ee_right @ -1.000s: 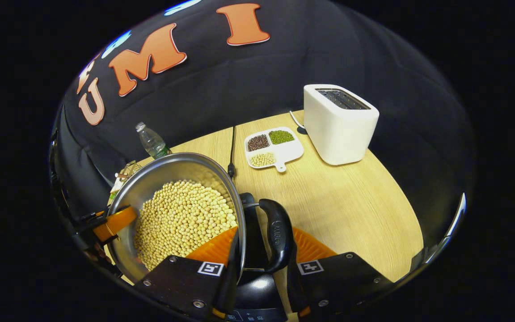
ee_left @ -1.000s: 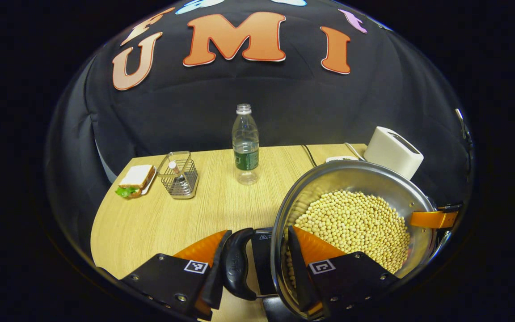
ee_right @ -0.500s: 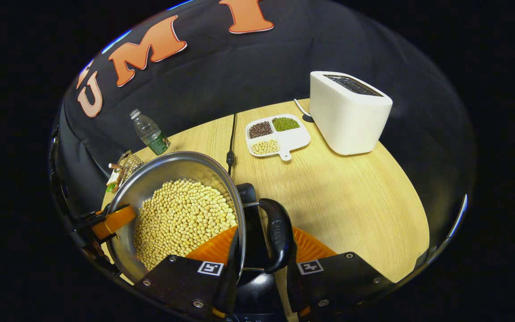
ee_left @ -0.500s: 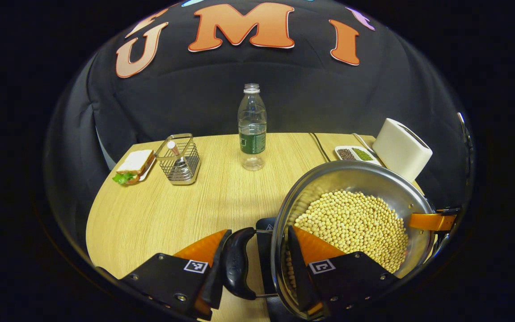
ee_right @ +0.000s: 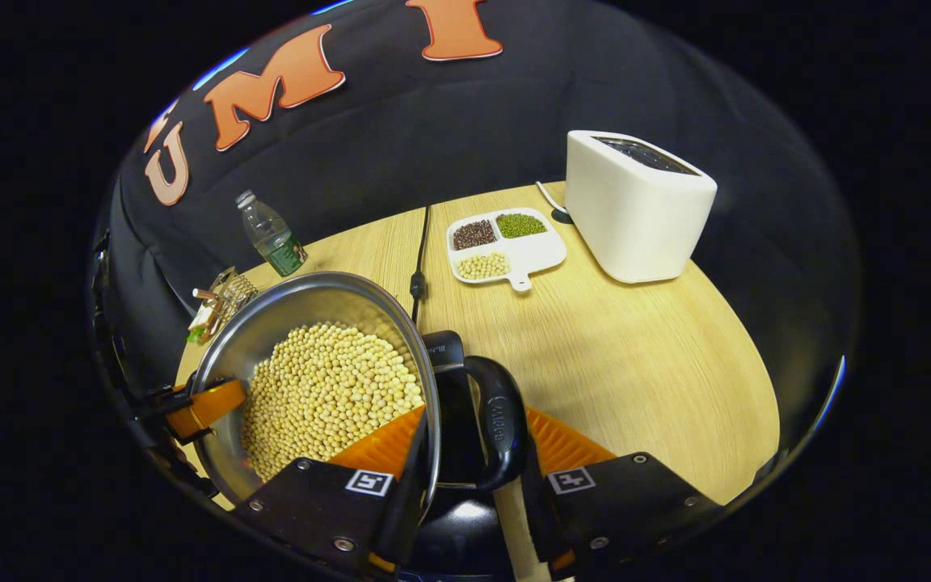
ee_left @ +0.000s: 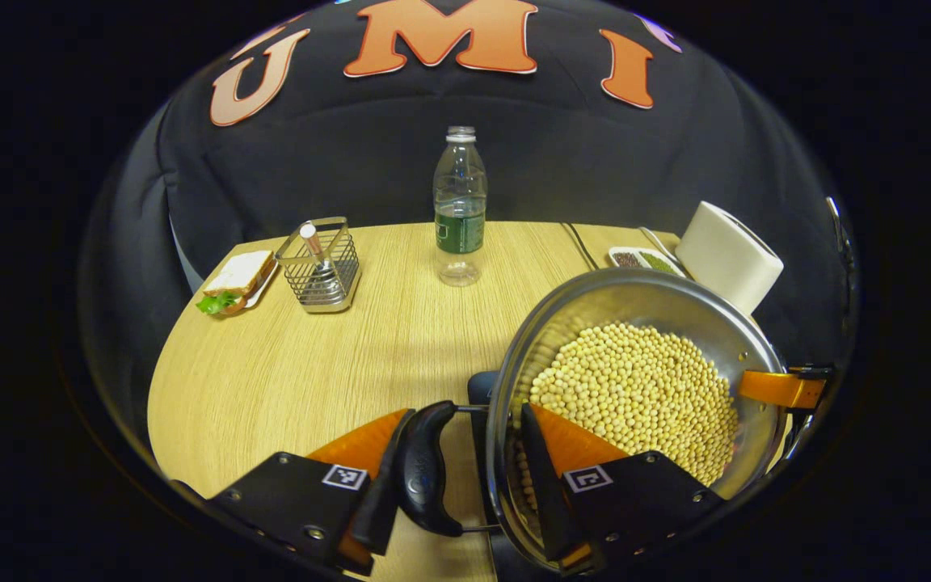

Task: First push the handle of the pot to place it horizontally, then grasp the pot with both hands and set it on the induction cooktop.

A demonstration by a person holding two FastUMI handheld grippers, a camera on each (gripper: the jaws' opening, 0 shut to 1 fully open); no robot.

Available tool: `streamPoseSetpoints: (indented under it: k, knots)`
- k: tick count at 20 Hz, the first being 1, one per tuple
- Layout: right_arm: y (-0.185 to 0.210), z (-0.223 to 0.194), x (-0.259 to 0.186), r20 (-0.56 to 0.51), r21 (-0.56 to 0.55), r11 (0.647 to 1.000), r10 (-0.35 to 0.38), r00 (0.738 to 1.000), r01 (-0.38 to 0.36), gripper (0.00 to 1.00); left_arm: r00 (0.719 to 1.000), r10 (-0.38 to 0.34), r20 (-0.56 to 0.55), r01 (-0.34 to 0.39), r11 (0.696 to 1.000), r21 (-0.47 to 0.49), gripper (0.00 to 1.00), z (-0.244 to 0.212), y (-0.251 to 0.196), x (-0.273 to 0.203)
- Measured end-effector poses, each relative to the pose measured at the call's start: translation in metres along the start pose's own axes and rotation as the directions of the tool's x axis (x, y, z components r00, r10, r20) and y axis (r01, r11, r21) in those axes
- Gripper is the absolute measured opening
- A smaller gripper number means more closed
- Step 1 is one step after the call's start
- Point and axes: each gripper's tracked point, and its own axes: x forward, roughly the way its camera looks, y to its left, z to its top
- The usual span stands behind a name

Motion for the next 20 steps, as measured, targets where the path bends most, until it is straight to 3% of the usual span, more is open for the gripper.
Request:
streamPoseSetpoints:
  k: [1, 2, 6, 7, 10, 12, 16, 20]
  knots:
    - [-0.001, 0.002, -0.002, 0.021, -0.010, 1.000, -0.017, 1.000, 0.017, 0.53, 1.000, 0.016, 0.000, -0.016, 1.000, 0.011, 0.77, 0.002, 0.001, -0.002]
    - [-0.003, 0.006, -0.004, 0.043, -0.019, 0.999, -0.034, 0.998, 0.035, 0.61, 1.000, 0.026, -0.007, -0.026, 1.000, 0.015, 0.77, 0.003, 0.000, -0.005]
    - [-0.006, 0.030, -0.026, 0.160, -0.036, 0.998, -0.043, 0.986, 0.049, 0.78, 0.998, 0.050, 0.035, -0.052, 0.998, 0.045, 0.80, 0.017, 0.005, -0.033]
    - [-0.006, 0.040, -0.034, 0.194, -0.041, 0.998, -0.041, 0.980, 0.050, 0.80, 0.997, 0.060, 0.058, -0.063, 0.997, 0.049, 0.85, 0.025, 0.008, -0.042]
    - [0.006, 0.071, -0.066, 0.292, -0.068, 0.997, -0.012, 0.956, 0.033, 0.89, 0.985, 0.094, 0.148, -0.099, 0.994, 0.033, 0.85, 0.057, 0.018, -0.075]
    - [0.020, 0.097, -0.095, 0.374, -0.093, 0.996, 0.027, 0.927, 0.009, 0.93, 0.968, 0.118, 0.222, -0.123, 0.992, 0.009, 0.84, 0.083, 0.027, -0.100]
    - [0.060, 0.148, -0.162, 0.518, -0.141, 0.988, 0.125, 0.846, -0.060, 0.94, 0.906, 0.159, 0.392, -0.150, 0.987, -0.053, 0.84, 0.144, 0.046, -0.165]
    - [0.093, 0.187, -0.225, 0.612, -0.239, 0.968, 0.210, 0.763, -0.075, 0.93, 0.812, 0.208, 0.546, -0.168, 0.978, -0.124, 0.84, 0.198, 0.072, -0.235]
